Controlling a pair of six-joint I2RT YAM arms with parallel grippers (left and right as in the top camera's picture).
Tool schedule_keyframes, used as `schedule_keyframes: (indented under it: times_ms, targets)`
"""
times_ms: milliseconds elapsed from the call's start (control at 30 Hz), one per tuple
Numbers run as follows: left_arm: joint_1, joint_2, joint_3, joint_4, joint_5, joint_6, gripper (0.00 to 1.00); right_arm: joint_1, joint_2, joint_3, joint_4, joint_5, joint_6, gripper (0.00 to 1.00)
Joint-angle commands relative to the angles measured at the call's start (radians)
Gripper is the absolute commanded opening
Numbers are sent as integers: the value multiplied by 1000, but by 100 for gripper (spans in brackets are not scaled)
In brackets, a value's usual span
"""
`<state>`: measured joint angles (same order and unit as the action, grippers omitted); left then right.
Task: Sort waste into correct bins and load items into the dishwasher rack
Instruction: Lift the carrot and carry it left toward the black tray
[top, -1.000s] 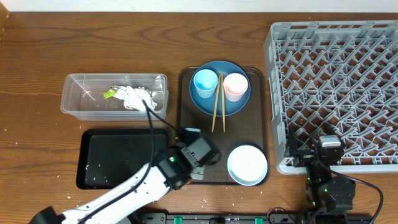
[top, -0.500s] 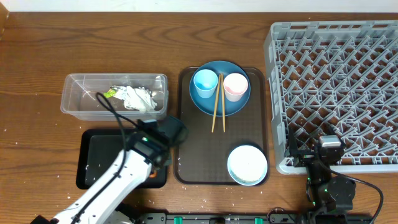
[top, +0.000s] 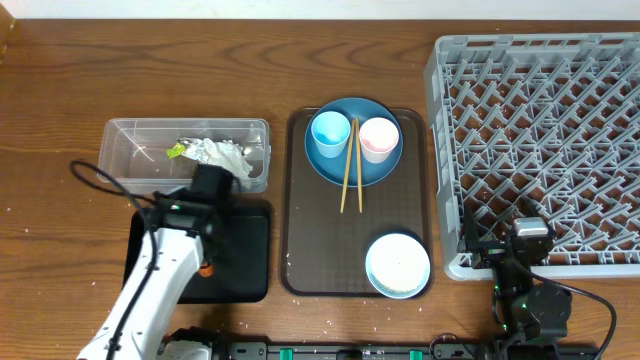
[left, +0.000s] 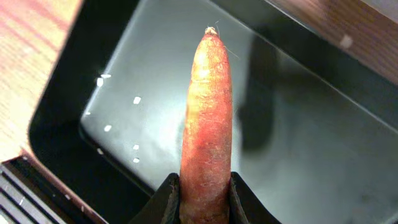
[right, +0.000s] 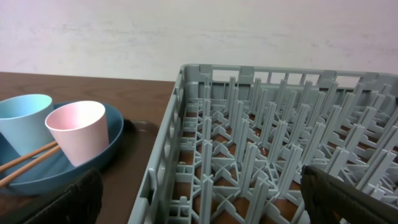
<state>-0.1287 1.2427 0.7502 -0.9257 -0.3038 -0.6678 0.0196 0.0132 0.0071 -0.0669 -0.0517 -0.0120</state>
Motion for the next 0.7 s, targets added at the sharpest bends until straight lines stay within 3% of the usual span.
schedule_keyframes:
  times_ms: [0, 533, 667]
  targets:
    - [52, -8, -12, 8, -31, 20, 19, -3, 1, -2, -4, -1, -4, 99]
    - [143, -8, -135, 141, -31, 18, 19, -3, 1, -2, -4, -1, -4, 99]
    - [165, -8, -161, 162, -31, 16, 29, -3, 1, -2, -4, -1, -4, 99]
